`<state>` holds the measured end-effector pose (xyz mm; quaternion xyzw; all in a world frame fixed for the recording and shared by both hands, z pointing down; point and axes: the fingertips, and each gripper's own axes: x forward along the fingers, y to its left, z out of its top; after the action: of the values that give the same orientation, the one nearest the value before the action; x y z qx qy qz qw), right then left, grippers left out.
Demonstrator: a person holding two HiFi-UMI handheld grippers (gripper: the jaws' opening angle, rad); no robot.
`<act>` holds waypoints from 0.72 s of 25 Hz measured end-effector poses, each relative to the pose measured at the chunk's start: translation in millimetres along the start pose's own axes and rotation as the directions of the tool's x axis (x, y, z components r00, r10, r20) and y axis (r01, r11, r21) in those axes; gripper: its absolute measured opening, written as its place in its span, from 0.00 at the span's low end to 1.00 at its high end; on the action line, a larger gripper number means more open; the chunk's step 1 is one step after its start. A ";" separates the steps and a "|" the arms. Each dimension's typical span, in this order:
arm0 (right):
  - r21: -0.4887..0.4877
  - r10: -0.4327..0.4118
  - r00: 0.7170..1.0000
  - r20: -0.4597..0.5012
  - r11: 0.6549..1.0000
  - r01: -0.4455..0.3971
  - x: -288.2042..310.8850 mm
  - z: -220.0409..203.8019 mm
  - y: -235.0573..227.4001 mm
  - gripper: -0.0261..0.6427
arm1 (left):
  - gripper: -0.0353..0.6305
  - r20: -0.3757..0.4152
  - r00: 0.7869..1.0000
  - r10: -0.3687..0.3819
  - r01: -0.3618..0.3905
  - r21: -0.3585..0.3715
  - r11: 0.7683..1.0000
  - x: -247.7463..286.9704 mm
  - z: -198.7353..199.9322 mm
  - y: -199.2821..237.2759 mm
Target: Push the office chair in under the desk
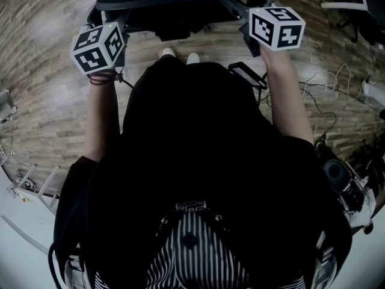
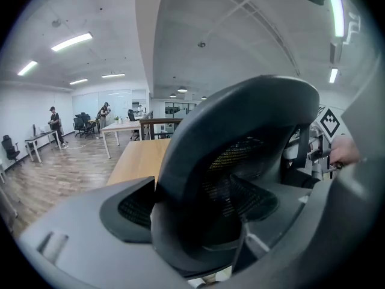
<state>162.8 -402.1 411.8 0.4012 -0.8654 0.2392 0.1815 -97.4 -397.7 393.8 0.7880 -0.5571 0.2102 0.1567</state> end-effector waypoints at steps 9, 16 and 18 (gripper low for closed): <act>0.010 -0.008 1.000 -0.010 1.000 0.008 15.9 15.9 -14.8 0.43 | 0.65 0.032 0.999 0.019 -0.019 0.001 1.000 22.3 13.9 8.5; 0.008 -0.006 1.000 -0.014 1.000 0.006 16.6 23.9 -15.7 0.43 | 0.65 0.045 0.999 0.017 -0.017 0.007 1.000 24.1 22.3 11.2; 0.009 -0.009 1.000 -0.015 1.000 0.009 24.1 29.8 -18.0 0.43 | 0.65 0.046 0.999 0.014 -0.014 0.008 1.000 30.9 27.1 17.8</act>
<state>158.5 -443.6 404.4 0.4040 -0.8612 0.2452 0.1872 -100.9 -441.7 386.2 0.7893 -0.5653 0.1954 0.1388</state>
